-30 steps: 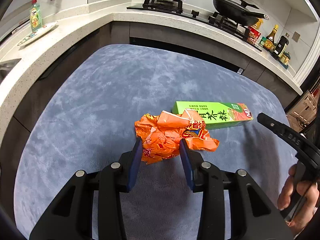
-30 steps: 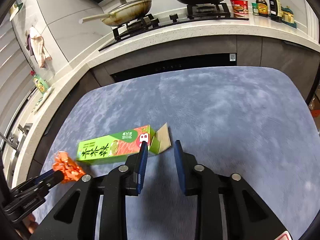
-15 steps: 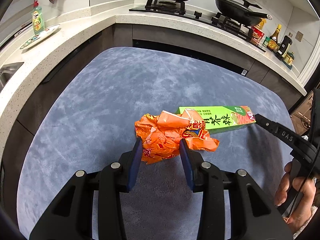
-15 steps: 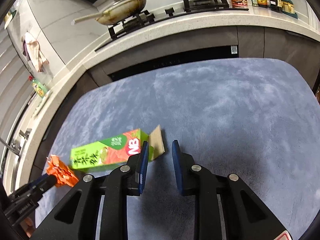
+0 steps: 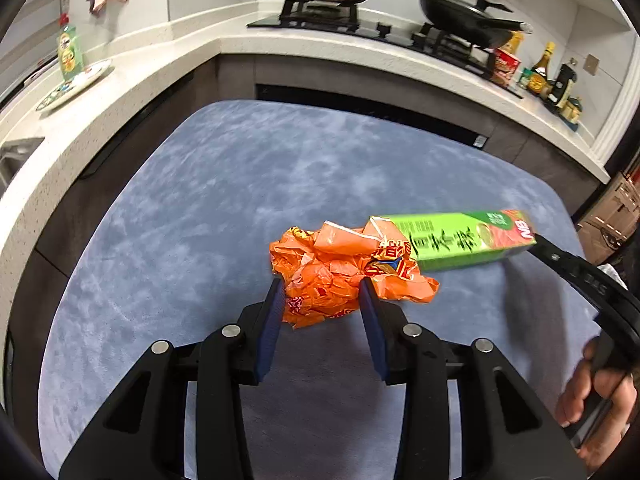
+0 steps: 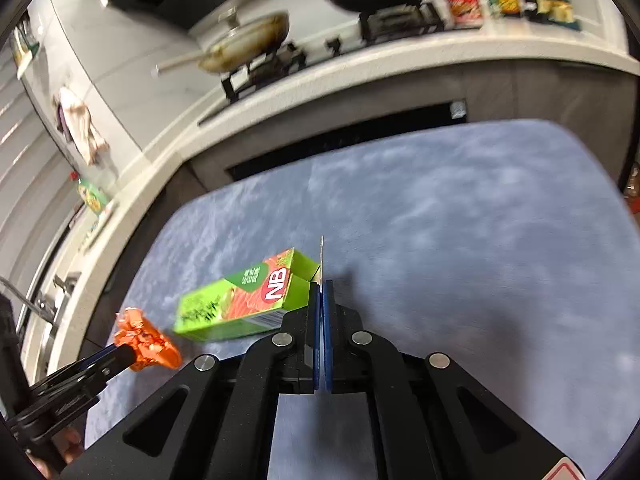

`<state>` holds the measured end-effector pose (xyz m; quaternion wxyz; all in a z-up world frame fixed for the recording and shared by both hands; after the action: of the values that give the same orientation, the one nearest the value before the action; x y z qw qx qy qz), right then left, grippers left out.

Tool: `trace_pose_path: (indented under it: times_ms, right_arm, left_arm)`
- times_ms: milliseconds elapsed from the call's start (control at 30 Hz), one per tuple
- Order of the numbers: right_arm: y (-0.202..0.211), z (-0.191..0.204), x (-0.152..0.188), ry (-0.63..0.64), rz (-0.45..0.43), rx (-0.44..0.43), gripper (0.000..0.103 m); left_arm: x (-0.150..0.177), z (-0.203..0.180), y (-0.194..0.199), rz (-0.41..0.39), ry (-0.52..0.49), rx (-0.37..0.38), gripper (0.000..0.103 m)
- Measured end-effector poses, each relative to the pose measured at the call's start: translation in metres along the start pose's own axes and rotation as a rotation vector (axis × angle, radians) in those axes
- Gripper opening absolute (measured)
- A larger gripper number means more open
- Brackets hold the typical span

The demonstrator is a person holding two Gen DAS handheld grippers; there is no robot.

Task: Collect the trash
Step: 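Grasp the green box with the right gripper while the left gripper holds the wrapper, then carry the wrapper and green box over the bin and release both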

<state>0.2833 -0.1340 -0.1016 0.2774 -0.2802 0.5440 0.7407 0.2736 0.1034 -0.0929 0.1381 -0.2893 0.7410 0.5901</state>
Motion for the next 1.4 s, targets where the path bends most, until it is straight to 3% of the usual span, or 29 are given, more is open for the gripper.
trace_pose_path:
  times_ms: [333,733,1000,1400]
  right_arm:
    - [0.143,-0.041,0.009,-0.002,-0.147,0.167,0.002]
    - [0.295,-0.149,0.047,-0.05,-0.234,0.416,0.002]
    - [0.326,-0.212,0.068,-0.106,-0.231,0.502,0.002]
    - [0.313,-0.256,0.094,-0.158,-0.173,0.524,0.002]
  left_arm:
    - [0.036,-0.078,0.043,0.006,-0.103,0.126,0.036]
    - [0.129,-0.243,0.075,0.106,-0.31,0.337,0.036]
    - [0.17,-0.343,0.074,0.149,-0.406,0.43,0.036]
    - [0.209,-0.408,0.037,0.208,-0.493,0.421,0.037]
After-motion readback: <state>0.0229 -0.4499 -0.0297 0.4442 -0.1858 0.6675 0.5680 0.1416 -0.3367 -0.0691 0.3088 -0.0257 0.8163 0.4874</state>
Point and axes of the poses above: each gripper's, at about its wrist camera, not at the fingertips, and y roughly against the way its jaws point, z to its left, x to its underside, the point moved 4 cm from there along -y, roughly the way its jaws point, and after that the axes turned 15 degrees about y, right-handed, at the moved point
